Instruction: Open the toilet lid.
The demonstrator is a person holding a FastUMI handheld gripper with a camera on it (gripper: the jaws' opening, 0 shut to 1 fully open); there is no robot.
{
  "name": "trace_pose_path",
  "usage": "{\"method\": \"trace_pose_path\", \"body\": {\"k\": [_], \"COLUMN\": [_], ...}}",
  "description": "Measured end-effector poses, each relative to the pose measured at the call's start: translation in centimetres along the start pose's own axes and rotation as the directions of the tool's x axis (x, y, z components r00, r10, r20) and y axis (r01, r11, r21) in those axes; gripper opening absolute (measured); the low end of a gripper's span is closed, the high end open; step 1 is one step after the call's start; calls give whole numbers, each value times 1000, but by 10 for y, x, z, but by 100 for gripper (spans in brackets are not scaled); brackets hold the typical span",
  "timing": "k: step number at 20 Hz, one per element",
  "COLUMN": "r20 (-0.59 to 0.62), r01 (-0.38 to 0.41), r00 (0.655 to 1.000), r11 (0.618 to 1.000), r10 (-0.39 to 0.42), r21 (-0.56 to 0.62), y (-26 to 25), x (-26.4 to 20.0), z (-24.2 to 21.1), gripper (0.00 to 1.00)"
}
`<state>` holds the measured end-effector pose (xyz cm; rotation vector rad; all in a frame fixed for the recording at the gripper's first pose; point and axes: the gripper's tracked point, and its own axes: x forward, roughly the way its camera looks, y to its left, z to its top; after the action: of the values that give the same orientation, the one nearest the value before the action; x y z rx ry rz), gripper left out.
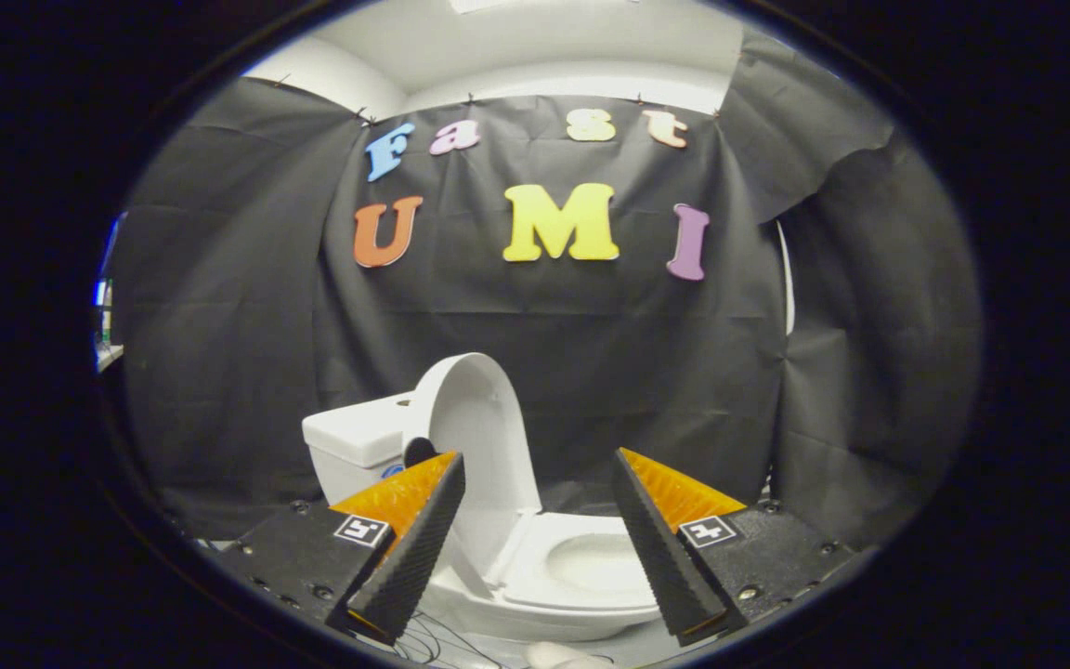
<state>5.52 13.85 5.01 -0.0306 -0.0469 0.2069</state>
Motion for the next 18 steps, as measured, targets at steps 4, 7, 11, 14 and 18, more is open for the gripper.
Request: {"method": "trace_pose_path", "body": {"k": [4,7,11,14,18], "r20": [3,-37,-78,-79,-67], "r01": [116,174,266,275,261], "r00": [993,984,962,959,963], "r11": [993,982,963,962,965], "r10": [-116,-172,-263,-273,-260], "r21": [29,68,41,6,9], "y": [-74,-112,-156,-164,-163], "x": [-37,-55,-74,-81,-79], "z": [-10,-34,-66,-78,-81], "gripper": [99,99,99,99,99]}}
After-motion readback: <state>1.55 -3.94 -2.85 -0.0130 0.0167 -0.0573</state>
